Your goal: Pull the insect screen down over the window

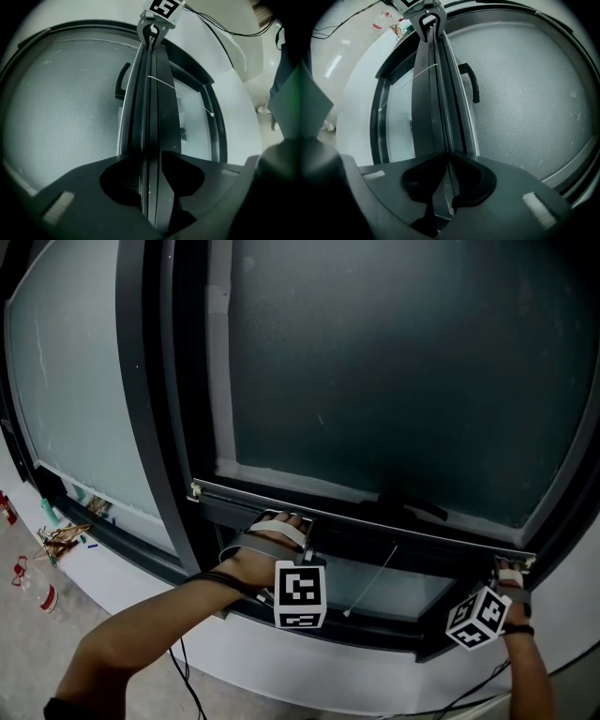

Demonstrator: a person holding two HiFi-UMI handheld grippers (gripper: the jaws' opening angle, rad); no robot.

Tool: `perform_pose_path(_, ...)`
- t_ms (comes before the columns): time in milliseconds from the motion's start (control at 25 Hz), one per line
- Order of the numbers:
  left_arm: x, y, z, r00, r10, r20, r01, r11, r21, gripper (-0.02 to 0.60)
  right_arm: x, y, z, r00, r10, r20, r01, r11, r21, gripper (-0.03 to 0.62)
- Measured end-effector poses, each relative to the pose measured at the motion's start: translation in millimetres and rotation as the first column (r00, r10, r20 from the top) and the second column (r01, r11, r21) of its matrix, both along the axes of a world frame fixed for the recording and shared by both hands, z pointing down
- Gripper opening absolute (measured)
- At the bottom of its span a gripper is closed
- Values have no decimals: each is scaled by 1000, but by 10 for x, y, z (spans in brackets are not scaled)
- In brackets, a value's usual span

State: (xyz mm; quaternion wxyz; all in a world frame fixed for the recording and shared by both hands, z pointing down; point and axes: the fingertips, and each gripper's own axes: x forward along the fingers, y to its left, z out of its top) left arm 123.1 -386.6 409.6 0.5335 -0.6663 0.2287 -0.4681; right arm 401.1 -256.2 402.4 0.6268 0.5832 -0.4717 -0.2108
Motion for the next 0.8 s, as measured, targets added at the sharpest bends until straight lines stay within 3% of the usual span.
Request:
perform_pose_path(200,0,-34,49,1000,5,-14,-5,1000,14,175,-11,-4,9,1000,7,10,-7,1000,7,49)
perform_pose_path(480,3,-53,33,1000,14,-16,-14,1000,13,172,-20,-6,1,1000,-1,21,2,998,-66,49)
perform_pose_path(600,-9,-57,32,1000,9,-16,-9,1000,-10,170,-66,13,106,996,-26,85,36,992,-121,56)
perform_pose_path(640,-10,-49,33,1000,9,-14,-9,1000,-21,170,-93,43,167,993,-28,113,46,987,-154,220)
perform_pose_path(680,-8,-40,30,1000,9,-10,-9,999,-31,169,-101,60,192,992,-28,120,48,985,-167,300)
perform_pose_path(800,-8,-29,45,1000,6,-1,-6,1000,-31,164,-65,33,128,996,-33,82,43,992,-120,170)
